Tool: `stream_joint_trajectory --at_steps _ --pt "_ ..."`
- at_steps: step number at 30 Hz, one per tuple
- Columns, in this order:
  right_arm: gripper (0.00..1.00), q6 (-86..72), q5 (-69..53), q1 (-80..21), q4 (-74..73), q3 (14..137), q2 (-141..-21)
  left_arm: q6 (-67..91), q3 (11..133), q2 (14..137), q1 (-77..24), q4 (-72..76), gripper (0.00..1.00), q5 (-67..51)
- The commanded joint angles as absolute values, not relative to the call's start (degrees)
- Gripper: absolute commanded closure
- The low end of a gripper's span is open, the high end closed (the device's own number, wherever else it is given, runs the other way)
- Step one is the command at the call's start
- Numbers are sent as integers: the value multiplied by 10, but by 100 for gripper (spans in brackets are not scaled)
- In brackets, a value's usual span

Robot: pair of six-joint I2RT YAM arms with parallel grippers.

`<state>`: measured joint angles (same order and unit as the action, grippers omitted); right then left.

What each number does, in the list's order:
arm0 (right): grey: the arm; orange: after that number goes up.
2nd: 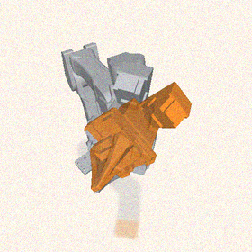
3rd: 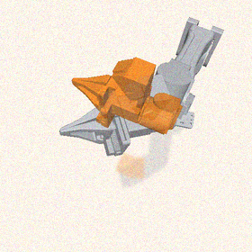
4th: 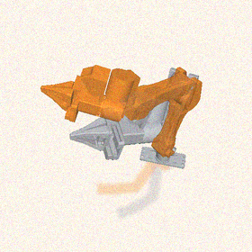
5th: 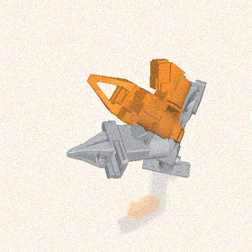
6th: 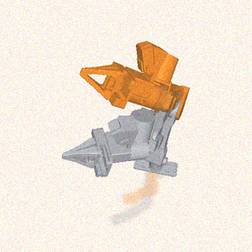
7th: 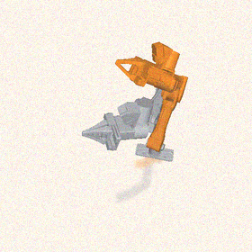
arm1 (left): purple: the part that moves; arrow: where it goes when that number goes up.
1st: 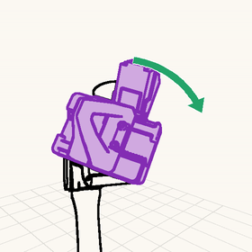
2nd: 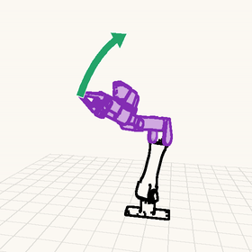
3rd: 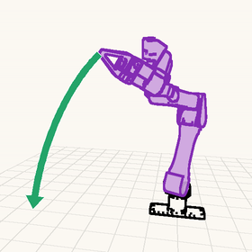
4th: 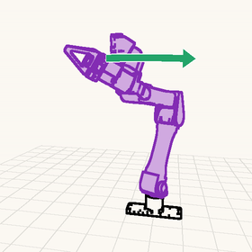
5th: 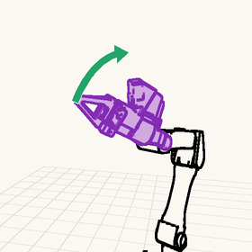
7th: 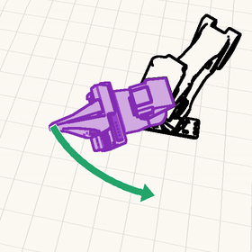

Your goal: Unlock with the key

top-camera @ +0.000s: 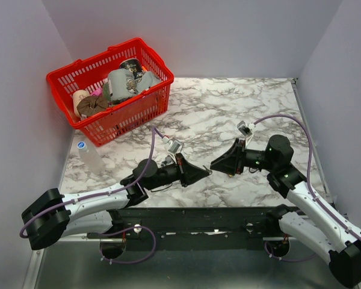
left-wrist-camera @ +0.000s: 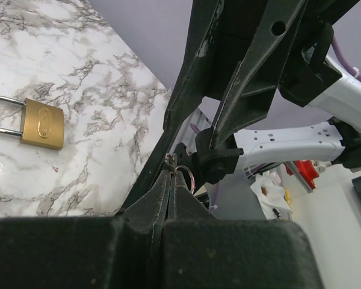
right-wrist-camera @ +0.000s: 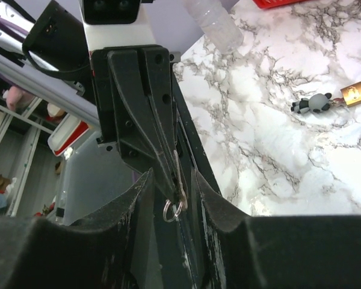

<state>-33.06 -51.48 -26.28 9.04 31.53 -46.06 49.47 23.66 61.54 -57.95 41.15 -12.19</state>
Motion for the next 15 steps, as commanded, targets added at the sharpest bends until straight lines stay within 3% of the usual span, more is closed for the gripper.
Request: stream_joint_trajectory --at_steps 1,15 --pt "62 -310 -562 -263 79 309 -454 515 225 599 -570 447 100 -143" --pt "66 -276 -578 -263 24 316 -469 510 225 587 -568 437 100 -143"
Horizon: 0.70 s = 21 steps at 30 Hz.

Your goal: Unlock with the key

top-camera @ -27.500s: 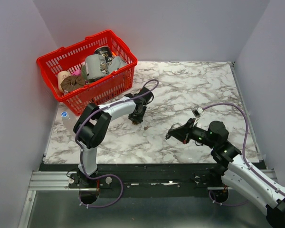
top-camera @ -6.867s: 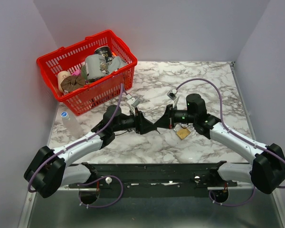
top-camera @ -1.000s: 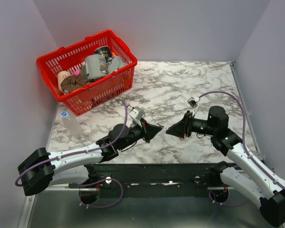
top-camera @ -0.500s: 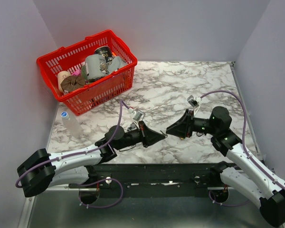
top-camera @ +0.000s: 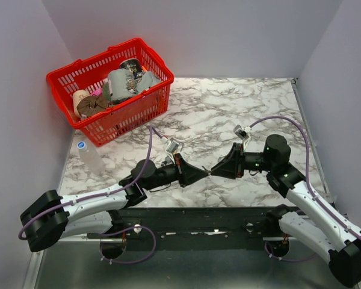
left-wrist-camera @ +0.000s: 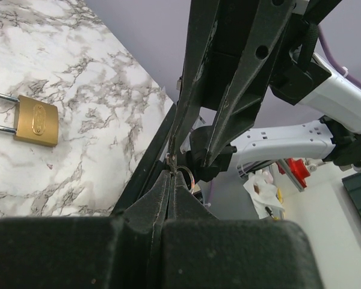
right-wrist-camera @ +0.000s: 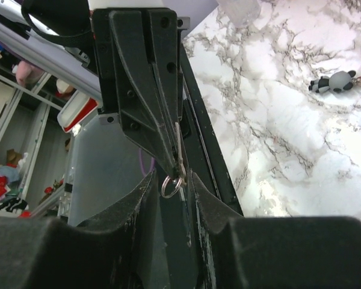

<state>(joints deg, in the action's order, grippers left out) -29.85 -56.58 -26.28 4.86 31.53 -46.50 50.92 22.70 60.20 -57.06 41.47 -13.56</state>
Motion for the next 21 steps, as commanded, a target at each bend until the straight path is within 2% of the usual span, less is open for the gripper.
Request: stream_joint_trajectory --at_steps 1,10,21 --pt "66 -272 -575 -263 21 316 -471 510 224 586 -568 436 100 -142" --pt "65 -279 -592 -263 32 318 -478 509 227 588 -567 432 100 -142" --pt "69 -286 -610 -265 45 321 -484 508 231 595 -568 433 100 -148"
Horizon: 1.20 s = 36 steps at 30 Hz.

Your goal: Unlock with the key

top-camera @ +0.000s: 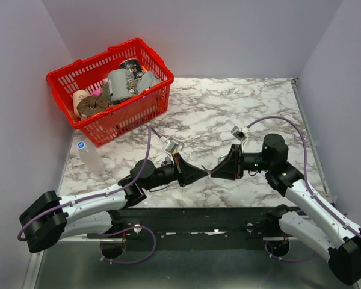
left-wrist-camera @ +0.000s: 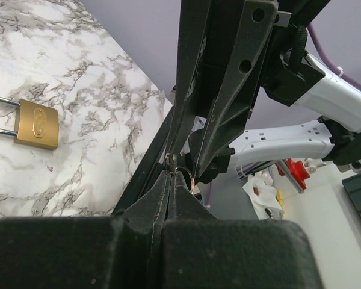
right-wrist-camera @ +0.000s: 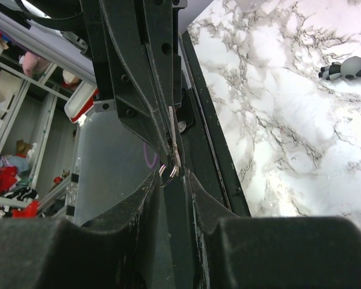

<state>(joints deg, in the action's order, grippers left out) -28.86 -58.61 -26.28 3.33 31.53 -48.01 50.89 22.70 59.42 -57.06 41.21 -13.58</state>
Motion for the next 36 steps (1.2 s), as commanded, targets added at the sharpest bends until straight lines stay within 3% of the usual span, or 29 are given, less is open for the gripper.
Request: stream_joint_trajectory --at_steps 1,10,16,27,33,36 --pt "69 -287 -612 -265 47 321 -487 508 232 596 -568 434 100 -148" --pt "69 -287 -612 -271 59 324 -496 507 237 604 -568 436 100 -157" --pt "75 -287 -613 -272 60 323 -500 504 241 602 -567 434 100 -159" --pt "99 -301 -618 -274 82 314 -505 504 246 609 -568 437 100 -157" --pt "99 -304 -582 -274 86 308 -502 500 258 620 -567 419 100 -157" --pt "99 -308 -544 -275 82 305 -499 497 260 616 -567 398 75 -149"
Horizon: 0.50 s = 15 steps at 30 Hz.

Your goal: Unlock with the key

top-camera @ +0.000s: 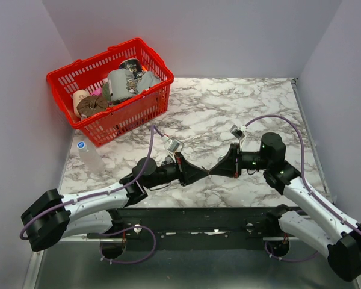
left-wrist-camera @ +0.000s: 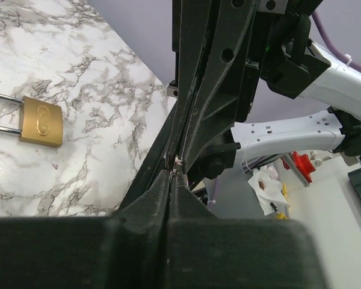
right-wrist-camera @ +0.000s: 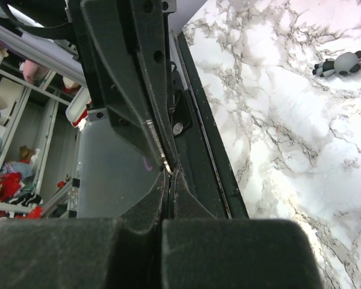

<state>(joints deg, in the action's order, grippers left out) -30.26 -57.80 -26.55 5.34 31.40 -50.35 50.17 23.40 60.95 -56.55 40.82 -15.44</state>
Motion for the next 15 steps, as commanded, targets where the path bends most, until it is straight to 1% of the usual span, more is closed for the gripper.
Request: stream_joint_trajectory --at_steps 1,3,4,6,7,9,10,14,15 --pt "99 -309 -529 -274 82 303 -498 496 259 611 -567 393 60 -142" --pt "99 -315 -515 -275 84 301 -501 491 259 605 -566 377 52 -137" --pt "99 -316 -508 -275 85 300 -504 489 259 599 -565 370 41 -131" --pt "99 -321 -499 -274 87 297 -507 485 260 591 -564 353 30 -124" --pt "99 -322 -496 -274 89 297 -508 483 259 585 -563 349 22 -120" --pt "99 -328 -487 -274 92 294 -511 476 258 576 -563 324 13 -103" --pt "99 -331 -460 -274 91 292 -511 472 258 567 -562 313 9 -96" --pt "99 -314 -389 -266 63 292 -514 455 266 543 -562 249 4 -34" --pt "99 -303 -377 -259 59 293 -521 453 275 543 -562 203 4 -5"
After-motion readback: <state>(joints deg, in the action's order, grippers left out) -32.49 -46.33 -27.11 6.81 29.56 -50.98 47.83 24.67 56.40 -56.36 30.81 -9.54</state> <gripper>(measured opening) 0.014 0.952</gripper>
